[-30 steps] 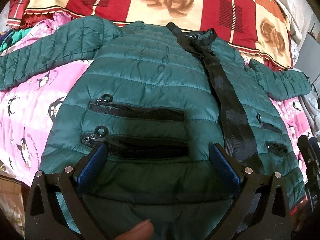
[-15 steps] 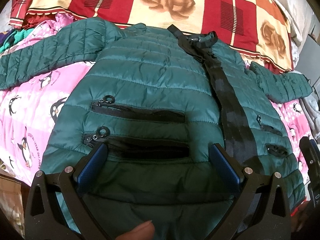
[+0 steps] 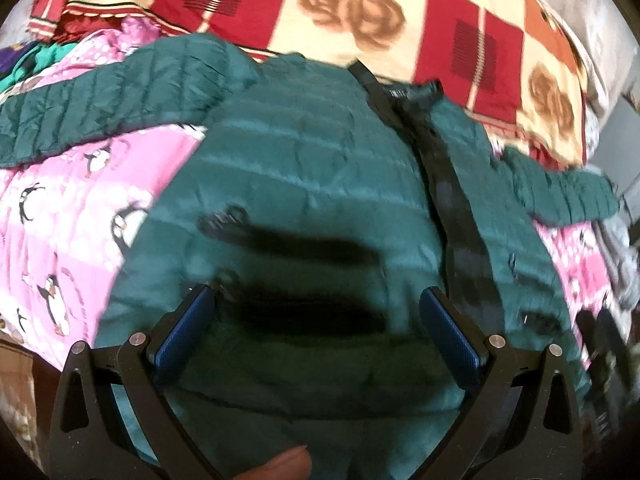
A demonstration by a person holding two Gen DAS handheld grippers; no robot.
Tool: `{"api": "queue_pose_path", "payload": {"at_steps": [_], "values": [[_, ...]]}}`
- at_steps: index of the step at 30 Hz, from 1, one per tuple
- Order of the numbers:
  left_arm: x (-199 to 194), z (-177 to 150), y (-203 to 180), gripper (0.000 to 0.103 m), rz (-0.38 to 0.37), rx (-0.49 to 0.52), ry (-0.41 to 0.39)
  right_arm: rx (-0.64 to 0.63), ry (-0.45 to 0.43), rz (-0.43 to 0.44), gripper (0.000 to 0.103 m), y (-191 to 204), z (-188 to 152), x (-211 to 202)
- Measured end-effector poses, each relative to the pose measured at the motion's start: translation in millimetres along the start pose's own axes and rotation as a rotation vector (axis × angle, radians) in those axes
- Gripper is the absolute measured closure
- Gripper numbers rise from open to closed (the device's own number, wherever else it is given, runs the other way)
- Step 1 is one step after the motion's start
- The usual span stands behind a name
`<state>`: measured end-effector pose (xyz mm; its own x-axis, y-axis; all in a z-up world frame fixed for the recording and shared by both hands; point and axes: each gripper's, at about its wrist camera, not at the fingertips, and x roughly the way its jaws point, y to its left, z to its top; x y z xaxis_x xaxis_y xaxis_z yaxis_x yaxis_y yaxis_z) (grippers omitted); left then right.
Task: Fold large clothes
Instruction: 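Grasp the jacket hem with the left gripper and lift it up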
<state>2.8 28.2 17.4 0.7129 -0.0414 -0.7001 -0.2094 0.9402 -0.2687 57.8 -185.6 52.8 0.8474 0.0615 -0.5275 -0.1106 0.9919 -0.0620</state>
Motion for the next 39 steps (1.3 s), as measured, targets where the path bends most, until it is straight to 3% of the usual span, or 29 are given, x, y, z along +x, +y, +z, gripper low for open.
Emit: {"api": "queue_pose_path", "payload": {"at_steps": [5,7,9,11,13,17,20,26,29,32,34,36,39], "values": [[-16.3,35.9,18.0,0.0,0.075,0.032,-0.087,-0.005,-0.009,0.0,0.025,1.4,-0.2,-1.3],[-13.0,54.1,30.5,0.0,0.033,0.077,-0.112,-0.003,-0.01,0.0,0.026,1.4,-0.5,-1.4],[2.7,70.9,52.9,0.0,-0.04,0.081,-0.038,0.0,-0.009,0.003,0.026,1.9,-0.6,-1.5],[15.8,80.5,80.2,0.0,-0.024,0.008,0.019,0.007,-0.009,0.007,0.026,1.4,-0.5,-1.8],[24.8,87.7,111.8,0.0,0.022,-0.051,0.026,0.012,-0.006,0.011,0.026,0.3,-0.2,-1.9],[40.6,87.2,153.8,0.0,0.114,-0.046,0.044,0.015,-0.003,0.015,0.026,-0.9,0.2,-1.6],[48.8,81.1,177.7,0.0,0.128,-0.067,0.049,0.014,0.004,0.019,0.026,-0.7,0.1,0.0],[55.8,65.8,171.3,0.0,0.268,0.038,-0.029,0.01,0.014,0.02,0.026,-0.1,-0.1,2.2],[52.7,65.7,191.6,0.0,0.223,0.0,-0.047,0.013,0.025,0.023,0.026,-0.1,-0.9,2.6],[53.4,72.1,204.9,0.0,0.202,0.021,-0.007,0.023,0.035,0.027,0.026,-1.5,0.3,-0.2],[48.1,77.7,217.9,0.0,0.126,-0.003,-0.014,0.041,0.042,0.028,0.026,-4.5,2.8,-4.9],[30.0,88.4,253.7,0.0,0.044,-0.085,-0.067,0.047,0.041,0.012,0.026,-8.2,5.8,-12.6],[15.1,100.6,313.0,0.0,-0.016,-0.25,-0.117,0.033,0.006,-0.043,0.026,-16.5,6.8,-30.7]]}}
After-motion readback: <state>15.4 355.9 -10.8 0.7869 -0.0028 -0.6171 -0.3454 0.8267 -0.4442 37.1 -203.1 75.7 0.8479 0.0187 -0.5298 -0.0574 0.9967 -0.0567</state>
